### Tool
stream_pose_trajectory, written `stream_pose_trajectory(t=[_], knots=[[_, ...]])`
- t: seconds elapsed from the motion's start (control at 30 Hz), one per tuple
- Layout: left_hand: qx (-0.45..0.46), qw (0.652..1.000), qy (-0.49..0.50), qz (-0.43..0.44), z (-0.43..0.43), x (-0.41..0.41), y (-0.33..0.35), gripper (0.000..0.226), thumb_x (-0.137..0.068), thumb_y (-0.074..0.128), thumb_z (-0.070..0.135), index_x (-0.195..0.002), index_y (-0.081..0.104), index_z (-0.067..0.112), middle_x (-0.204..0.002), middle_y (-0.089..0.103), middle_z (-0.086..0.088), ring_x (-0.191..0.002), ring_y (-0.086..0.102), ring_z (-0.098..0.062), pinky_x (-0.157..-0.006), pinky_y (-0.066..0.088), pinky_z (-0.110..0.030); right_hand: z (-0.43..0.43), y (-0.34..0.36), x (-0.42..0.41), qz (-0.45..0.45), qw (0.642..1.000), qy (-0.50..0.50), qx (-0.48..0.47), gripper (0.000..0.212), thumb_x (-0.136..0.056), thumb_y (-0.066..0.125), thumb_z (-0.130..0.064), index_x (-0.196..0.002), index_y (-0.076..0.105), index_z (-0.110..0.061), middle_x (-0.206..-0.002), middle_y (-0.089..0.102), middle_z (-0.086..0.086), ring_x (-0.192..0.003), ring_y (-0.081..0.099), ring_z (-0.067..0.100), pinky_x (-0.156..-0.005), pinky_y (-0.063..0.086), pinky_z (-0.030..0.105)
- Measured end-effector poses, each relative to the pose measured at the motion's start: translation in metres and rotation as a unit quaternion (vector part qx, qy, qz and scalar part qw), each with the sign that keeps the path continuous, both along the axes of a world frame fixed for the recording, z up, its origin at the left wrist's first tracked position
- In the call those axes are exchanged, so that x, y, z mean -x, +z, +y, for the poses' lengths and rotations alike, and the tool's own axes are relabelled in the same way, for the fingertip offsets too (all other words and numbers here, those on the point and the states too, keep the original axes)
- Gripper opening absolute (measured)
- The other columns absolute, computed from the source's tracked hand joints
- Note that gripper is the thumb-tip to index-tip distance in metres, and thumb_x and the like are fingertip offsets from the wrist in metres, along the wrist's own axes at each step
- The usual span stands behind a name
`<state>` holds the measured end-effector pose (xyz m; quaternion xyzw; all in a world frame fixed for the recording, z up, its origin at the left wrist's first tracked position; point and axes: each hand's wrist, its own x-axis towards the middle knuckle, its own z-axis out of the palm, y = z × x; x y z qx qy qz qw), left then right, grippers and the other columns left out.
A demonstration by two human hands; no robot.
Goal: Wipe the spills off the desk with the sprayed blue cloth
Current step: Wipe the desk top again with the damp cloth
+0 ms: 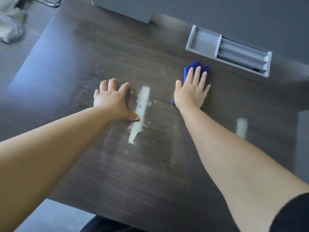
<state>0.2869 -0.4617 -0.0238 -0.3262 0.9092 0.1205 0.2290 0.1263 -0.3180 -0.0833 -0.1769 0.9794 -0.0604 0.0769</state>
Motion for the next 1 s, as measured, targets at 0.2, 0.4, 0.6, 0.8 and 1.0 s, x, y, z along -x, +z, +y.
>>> stream_pose_trajectory(t=[0.2, 0.4, 0.6, 0.8, 1.0], knots=[[0.002, 0.997, 0.075, -0.03, -0.046, -0.016, -0.013, 0.125, -0.049, 0.074, 0.074, -0.148, 0.007, 0.036, -0.155, 0.002, -0.005, -0.143, -0.002, -0.032, -0.113, 0.012, -0.058, 0.024, -0.004, -0.056, 0.013, 0.897, 0.442, 0.011, 0.055, -0.092, 0.035, -0.04, -0.143, 0.04, -0.018, -0.152, 0.034, 0.003, -0.14, 0.029, 0.027, -0.11, 0.025, 0.055], [-0.024, 0.996, 0.078, -0.038, -0.049, -0.016, -0.019, 0.13, -0.048, 0.073, 0.075, -0.149, 0.0, 0.036, -0.156, -0.003, -0.003, -0.143, -0.003, -0.034, -0.11, 0.014, -0.064, 0.006, 0.0, 0.02, 0.009, 0.986, 0.164, -0.029, 0.054, -0.1, 0.031, -0.036, -0.151, 0.018, -0.022, -0.159, 0.01, -0.002, -0.146, 0.006, 0.024, -0.114, 0.013, 0.056], [-0.023, 0.996, 0.071, -0.057, -0.05, -0.01, -0.016, 0.131, -0.046, 0.076, 0.073, -0.149, 0.006, 0.031, -0.153, 0.004, -0.008, -0.14, 0.004, -0.038, -0.105, 0.021, -0.067, -0.071, -0.003, -0.059, -0.002, 0.976, 0.216, -0.012, 0.06, -0.099, 0.027, -0.045, -0.151, 0.012, -0.02, -0.16, 0.004, 0.0, -0.146, 0.002, 0.023, -0.116, 0.009, 0.052], [-0.029, 0.995, 0.071, -0.061, -0.052, -0.009, -0.019, 0.133, -0.046, 0.075, 0.074, -0.149, 0.001, 0.031, -0.155, -0.003, -0.008, -0.142, -0.002, -0.039, -0.105, 0.019, -0.068, 0.008, -0.002, -0.007, 0.019, 0.89, 0.455, -0.026, 0.054, -0.094, 0.032, -0.039, -0.144, 0.038, -0.02, -0.153, 0.032, 0.002, -0.141, 0.024, 0.028, -0.108, 0.022, 0.063], [-0.034, 0.995, 0.071, -0.065, -0.051, -0.008, -0.02, 0.134, -0.048, 0.074, 0.074, -0.149, -0.002, 0.03, -0.156, -0.005, -0.009, -0.142, -0.004, -0.039, -0.105, 0.018, -0.069, -0.096, -0.004, 0.016, 0.023, 0.996, 0.084, -0.03, 0.059, -0.1, 0.026, -0.042, -0.152, 0.009, -0.019, -0.16, 0.002, 0.001, -0.146, -0.001, 0.024, -0.117, 0.006, 0.051]])
